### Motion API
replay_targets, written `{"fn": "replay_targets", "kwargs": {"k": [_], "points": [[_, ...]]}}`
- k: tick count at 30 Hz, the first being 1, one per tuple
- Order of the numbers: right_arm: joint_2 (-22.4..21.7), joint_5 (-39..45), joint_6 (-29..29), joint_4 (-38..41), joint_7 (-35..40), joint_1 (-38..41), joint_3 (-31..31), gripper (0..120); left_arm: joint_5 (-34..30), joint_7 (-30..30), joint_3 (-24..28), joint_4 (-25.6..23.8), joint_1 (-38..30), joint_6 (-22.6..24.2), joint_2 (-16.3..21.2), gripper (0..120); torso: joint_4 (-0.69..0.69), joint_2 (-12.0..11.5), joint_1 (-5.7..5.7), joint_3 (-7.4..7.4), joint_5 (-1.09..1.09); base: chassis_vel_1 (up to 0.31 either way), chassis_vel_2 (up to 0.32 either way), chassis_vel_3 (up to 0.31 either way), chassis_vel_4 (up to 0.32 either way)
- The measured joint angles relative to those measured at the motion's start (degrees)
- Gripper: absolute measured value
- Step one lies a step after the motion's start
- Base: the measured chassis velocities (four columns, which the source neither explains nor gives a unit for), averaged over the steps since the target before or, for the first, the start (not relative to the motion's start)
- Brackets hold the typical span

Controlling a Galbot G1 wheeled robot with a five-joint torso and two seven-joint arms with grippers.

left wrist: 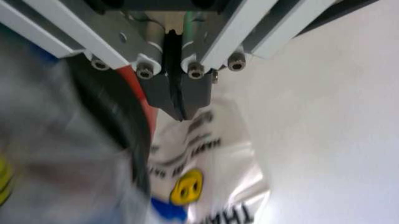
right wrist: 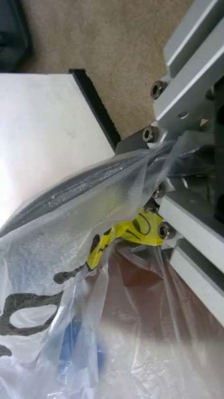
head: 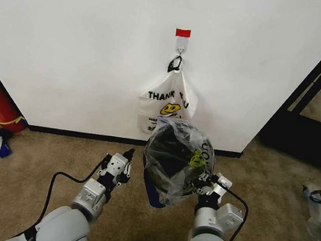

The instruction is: Pick up the garbage bag from the wall and place it over the trash bin.

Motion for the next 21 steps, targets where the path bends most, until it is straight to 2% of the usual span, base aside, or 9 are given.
{"fn": "replay_targets", "kwargs": {"k": [2, 3, 5, 10, 12, 15, 18, 21], "points": [[-0.1, 0.0, 0.0, 0.1, 0.0, -0.2, 0.5, 0, -0.5, 0.0, 0.2, -1.2, -0.1, -0.2, 0.0, 0, 0.00, 0.0, 0.00, 0.00, 0.01, 0.000, 0.000, 0.000, 0.000], [-0.1, 0.0, 0.0, 0.2, 0.0, -0.4, 1.0, 0, -1.0, 0.0, 0.8, -2.1, -0.6, -0.3, 0.2, 5, -0.01, 0.0, 0.00, 0.00, 0.00, 0.000, 0.000, 0.000, 0.000], [0.0, 0.0, 0.0, 0.2, -0.1, -0.4, 1.1, 0, -1.2, 0.0, 1.0, -2.3, -0.8, -0.4, 0.3, 7, -0.02, 0.0, 0.00, 0.00, 0.00, 0.000, 0.000, 0.000, 0.000], [0.7, -0.7, 0.0, 0.1, -0.3, -0.5, 0.7, 0, -1.2, 1.6, 1.8, -2.8, -1.4, -2.9, 0.2, 29, 0.00, 0.0, 0.00, 0.00, 0.00, 0.000, 0.000, 0.000, 0.000], [0.8, -0.8, 0.0, 0.0, -0.3, -0.5, 0.6, 0, -0.9, 1.9, 2.0, -2.7, -1.7, -3.0, 0.1, 32, 0.00, 0.0, 0.00, 0.00, 0.00, 0.000, 0.000, 0.000, 0.000], [1.0, -1.2, 0.0, -0.2, -0.5, -0.6, 0.3, 0, -0.4, 2.3, 2.5, -1.6, -2.5, -3.1, -0.2, 45, 0.00, 0.0, 0.00, 0.00, 0.00, 0.000, 0.000, 0.000, 0.000], [1.0, -1.3, 0.0, -0.2, -0.5, -0.5, 0.1, 0, -0.5, 2.3, 2.6, -1.1, -2.9, -2.8, -0.4, 49, -0.01, 0.0, 0.00, 0.00, 0.00, 0.000, 0.000, 0.000, 0.000], [0.8, -1.3, 0.0, -0.2, -0.5, -0.4, -0.2, 0, -0.6, 2.3, 2.6, -0.5, -3.0, -2.2, -0.5, 38, 0.00, 0.0, 0.00, 0.00, 0.00, 0.000, 0.000, 0.000, 0.000]]}}
